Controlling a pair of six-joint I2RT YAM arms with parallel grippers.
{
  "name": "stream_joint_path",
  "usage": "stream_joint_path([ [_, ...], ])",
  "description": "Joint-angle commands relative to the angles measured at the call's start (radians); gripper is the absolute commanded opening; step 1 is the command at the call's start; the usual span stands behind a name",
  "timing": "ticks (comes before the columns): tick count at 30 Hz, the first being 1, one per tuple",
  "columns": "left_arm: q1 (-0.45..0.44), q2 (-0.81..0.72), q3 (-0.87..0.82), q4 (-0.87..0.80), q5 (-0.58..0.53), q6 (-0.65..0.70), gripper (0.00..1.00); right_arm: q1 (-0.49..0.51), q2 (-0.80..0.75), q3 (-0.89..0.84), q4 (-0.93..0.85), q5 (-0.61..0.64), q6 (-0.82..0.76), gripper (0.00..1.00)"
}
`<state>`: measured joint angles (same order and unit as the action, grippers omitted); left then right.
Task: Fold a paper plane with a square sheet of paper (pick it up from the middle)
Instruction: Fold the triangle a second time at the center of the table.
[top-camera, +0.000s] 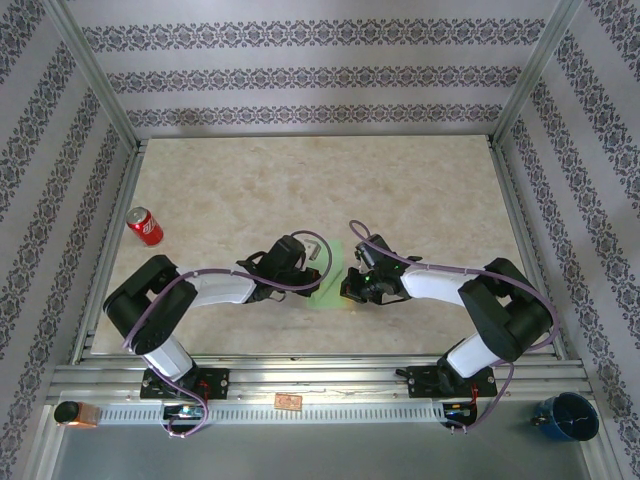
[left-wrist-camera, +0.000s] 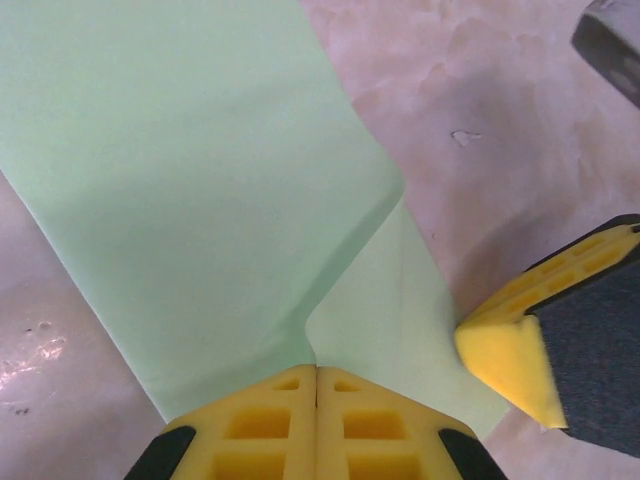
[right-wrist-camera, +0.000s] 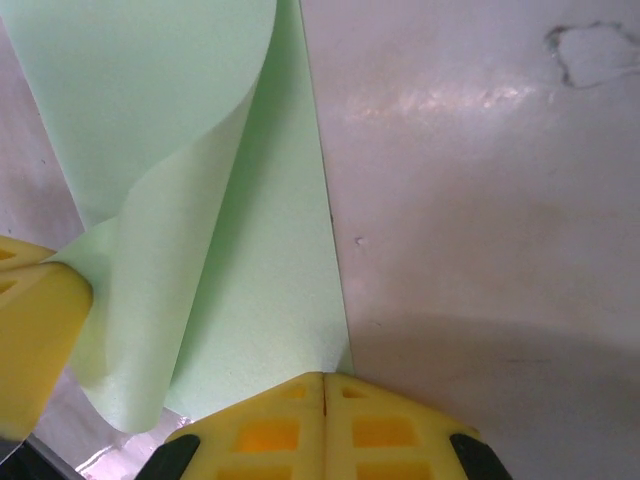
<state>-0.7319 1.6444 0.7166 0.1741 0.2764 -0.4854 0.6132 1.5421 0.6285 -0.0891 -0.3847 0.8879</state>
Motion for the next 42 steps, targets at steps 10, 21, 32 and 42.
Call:
stream_joint_path([
  [10,0.022,0.048,-0.032,0.1,0.013,-0.042,0.0,0.024,-0.033,0.015,-0.031,-0.007,0.003,0.01],
  [21,0.022,0.036,-0.023,0.084,0.022,-0.032,0.0,0.044,0.059,0.052,0.005,-0.034,0.017,0.03],
  [32,0.048,0.014,-0.001,0.048,-0.026,0.019,0.0,0.042,0.072,0.053,-0.122,0.012,-0.045,0.02],
  [42,0.055,0.026,0.022,0.059,0.0,0.082,0.0,0.04,0.075,0.068,-0.131,0.006,-0.064,0.03],
])
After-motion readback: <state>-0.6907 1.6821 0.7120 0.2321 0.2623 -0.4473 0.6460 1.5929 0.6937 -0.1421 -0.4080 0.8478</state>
